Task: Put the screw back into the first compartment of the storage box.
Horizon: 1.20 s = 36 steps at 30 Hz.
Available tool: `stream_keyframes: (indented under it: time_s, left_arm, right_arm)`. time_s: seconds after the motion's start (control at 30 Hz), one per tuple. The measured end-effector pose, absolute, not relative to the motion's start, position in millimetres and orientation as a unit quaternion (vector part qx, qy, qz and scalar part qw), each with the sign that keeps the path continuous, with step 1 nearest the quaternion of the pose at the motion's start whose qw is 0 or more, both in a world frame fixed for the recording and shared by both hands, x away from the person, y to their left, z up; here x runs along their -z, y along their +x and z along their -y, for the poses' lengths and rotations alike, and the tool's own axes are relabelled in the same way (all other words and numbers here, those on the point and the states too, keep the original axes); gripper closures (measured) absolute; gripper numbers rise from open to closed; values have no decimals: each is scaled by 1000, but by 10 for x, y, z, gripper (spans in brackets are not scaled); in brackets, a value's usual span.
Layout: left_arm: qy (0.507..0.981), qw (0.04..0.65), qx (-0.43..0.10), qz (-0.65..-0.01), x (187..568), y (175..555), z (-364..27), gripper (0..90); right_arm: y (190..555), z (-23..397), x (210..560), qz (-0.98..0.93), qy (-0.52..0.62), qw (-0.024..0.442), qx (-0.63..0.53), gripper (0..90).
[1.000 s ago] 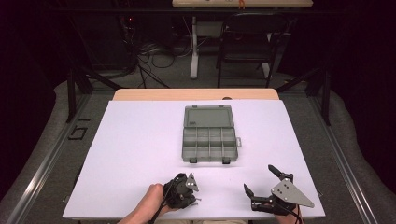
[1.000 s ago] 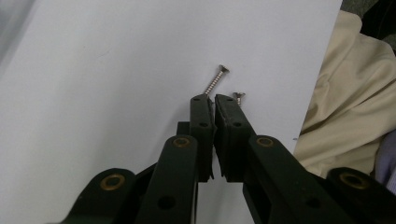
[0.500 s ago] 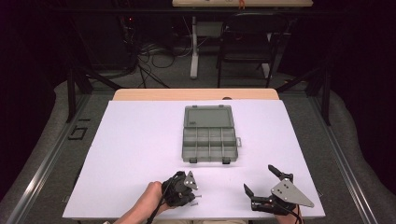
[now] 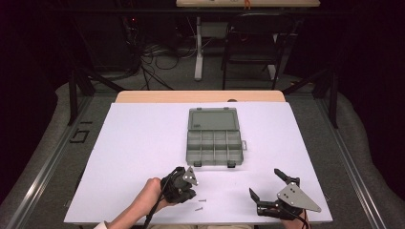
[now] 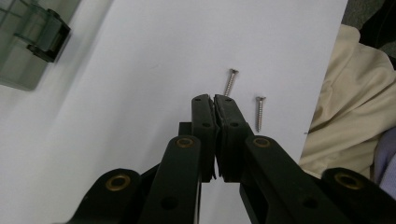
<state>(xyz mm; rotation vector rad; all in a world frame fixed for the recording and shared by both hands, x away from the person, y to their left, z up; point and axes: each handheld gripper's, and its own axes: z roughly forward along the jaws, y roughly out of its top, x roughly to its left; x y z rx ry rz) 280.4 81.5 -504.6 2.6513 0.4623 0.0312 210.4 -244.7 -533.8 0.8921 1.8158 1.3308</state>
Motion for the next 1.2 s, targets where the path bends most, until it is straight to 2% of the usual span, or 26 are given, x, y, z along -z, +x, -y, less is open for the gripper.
stream_keyframes:
  time_s: [1.2]
  left_arm:
    - [956,218,-36,-194,4696,3251,-948,877]
  right_arm:
    - [2103,2451,5338,-705,345,352,-511,0]
